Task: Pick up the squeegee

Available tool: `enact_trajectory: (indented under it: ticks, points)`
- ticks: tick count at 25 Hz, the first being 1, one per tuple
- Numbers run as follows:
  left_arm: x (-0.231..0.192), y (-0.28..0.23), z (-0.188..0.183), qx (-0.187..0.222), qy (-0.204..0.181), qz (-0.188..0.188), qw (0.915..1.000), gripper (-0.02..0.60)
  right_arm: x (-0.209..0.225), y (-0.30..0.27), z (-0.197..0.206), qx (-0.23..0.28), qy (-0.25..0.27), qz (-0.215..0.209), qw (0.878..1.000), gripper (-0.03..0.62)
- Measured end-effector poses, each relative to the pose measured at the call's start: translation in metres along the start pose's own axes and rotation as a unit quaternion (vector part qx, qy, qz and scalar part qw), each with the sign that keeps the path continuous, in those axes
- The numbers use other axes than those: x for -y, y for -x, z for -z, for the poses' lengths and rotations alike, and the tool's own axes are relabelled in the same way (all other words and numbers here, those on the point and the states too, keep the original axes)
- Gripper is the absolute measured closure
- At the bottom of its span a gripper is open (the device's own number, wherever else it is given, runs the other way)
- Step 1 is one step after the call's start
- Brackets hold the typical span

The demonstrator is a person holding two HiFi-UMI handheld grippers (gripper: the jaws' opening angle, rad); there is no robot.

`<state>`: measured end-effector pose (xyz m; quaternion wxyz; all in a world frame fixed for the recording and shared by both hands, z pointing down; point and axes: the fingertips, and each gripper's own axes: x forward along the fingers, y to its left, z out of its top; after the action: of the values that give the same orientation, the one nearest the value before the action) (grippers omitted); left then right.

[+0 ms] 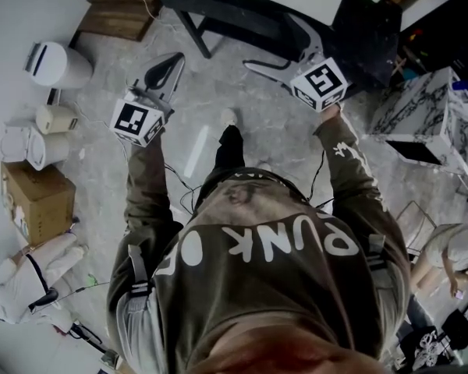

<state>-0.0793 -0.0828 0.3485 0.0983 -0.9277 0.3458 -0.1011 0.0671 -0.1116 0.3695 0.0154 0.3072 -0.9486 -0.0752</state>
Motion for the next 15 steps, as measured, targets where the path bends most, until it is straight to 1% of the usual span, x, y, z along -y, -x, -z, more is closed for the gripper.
enact_trajectory:
  ticks: [2,5,15]
  points:
    - [-0.022,-0.012,0.009,0.002,0.0,0.002,1.0,0.58,0.014,-0.019,0.008,-0.005,-0.003,0.002,1.0,0.0]
    - [-0.055,-0.031,0.025,0.006,0.012,0.004,0.9999,0.58,0.036,-0.046,0.021,-0.014,-0.007,0.006,1.0,0.0]
    - [-0.146,-0.089,0.062,-0.005,0.034,0.024,0.9991,0.58,0.105,-0.133,0.051,-0.041,-0.033,0.02,0.998,0.0]
